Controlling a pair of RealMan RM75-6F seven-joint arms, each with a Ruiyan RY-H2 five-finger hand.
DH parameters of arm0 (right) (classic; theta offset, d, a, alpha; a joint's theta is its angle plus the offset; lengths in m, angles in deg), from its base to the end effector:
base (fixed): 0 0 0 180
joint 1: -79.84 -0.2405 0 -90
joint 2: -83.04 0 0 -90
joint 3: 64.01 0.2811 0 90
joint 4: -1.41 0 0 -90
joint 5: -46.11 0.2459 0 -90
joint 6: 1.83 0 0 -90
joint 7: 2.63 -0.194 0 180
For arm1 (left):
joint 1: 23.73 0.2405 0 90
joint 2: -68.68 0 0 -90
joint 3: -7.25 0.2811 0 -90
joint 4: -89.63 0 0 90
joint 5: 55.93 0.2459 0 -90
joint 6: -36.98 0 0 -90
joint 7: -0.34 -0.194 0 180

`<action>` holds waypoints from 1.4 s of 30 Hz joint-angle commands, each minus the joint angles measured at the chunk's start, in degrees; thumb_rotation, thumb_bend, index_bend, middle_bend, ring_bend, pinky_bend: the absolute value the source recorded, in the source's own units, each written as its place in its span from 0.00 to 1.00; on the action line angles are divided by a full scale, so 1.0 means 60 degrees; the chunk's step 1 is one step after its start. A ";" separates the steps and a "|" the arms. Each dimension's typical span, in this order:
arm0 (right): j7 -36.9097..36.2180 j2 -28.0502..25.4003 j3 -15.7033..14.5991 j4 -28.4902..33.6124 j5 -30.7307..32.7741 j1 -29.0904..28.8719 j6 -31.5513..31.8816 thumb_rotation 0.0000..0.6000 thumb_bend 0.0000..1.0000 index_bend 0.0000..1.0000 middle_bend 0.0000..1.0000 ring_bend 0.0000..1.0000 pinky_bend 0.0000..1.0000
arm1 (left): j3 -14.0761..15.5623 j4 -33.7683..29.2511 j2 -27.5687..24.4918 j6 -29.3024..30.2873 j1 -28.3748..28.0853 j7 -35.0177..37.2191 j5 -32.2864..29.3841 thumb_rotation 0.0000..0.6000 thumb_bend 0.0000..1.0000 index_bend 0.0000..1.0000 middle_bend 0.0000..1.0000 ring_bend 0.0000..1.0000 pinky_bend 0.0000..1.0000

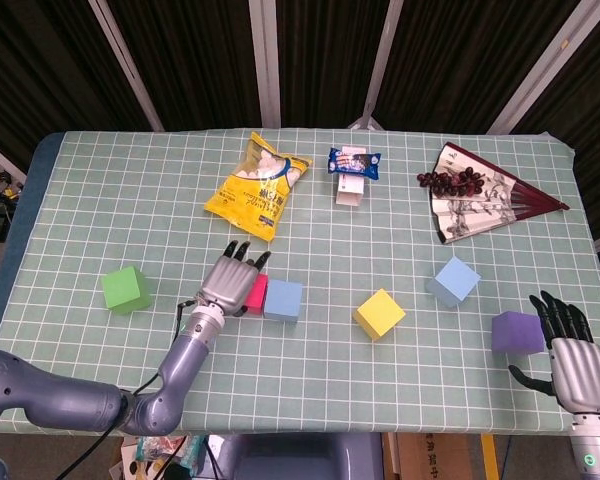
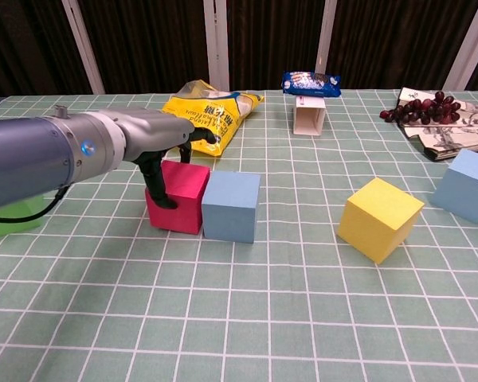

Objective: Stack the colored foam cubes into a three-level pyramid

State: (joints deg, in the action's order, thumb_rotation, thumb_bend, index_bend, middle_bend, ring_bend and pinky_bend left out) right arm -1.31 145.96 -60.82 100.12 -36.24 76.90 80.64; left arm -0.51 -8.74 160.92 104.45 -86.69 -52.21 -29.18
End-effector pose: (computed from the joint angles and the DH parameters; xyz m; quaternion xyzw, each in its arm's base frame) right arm -0.3441 -0.2234 0.1289 0.5664 -0.4429 0.3768 0.5840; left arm -0.0606 0.3954 -0.1007 -0.7917 -0.3272 -0.2442 0.4544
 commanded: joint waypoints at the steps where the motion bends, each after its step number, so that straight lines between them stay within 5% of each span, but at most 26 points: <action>1: -0.0005 -0.0005 0.0005 0.0002 0.0004 0.0002 0.0005 1.00 0.17 0.00 0.00 0.00 0.00 | -0.0021 0.0031 0.0050 0.0004 0.0013 -0.0004 -0.0019 1.00 0.36 0.00 0.42 0.04 0.00; 26: -0.0052 -0.0017 -0.0013 -0.0009 -0.0064 0.0008 0.0027 1.00 0.17 0.00 0.00 0.00 0.00 | -0.0134 -0.0046 0.0325 0.0149 0.0150 -0.0087 0.0091 1.00 0.36 0.00 0.42 0.04 0.00; 42: -0.0013 -0.0006 -0.0021 -0.0007 -0.0073 0.0011 0.0031 1.00 0.17 0.00 0.00 0.00 0.00 | -0.0158 -0.0139 0.0288 0.0084 0.0204 -0.0157 0.0054 1.00 0.27 0.00 0.37 0.04 0.00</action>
State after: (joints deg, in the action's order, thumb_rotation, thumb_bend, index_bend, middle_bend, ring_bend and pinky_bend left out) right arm -1.39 145.92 -60.95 100.08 -36.69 76.96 80.83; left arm -1.46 -9.57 162.65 104.96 -85.46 -53.15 -28.85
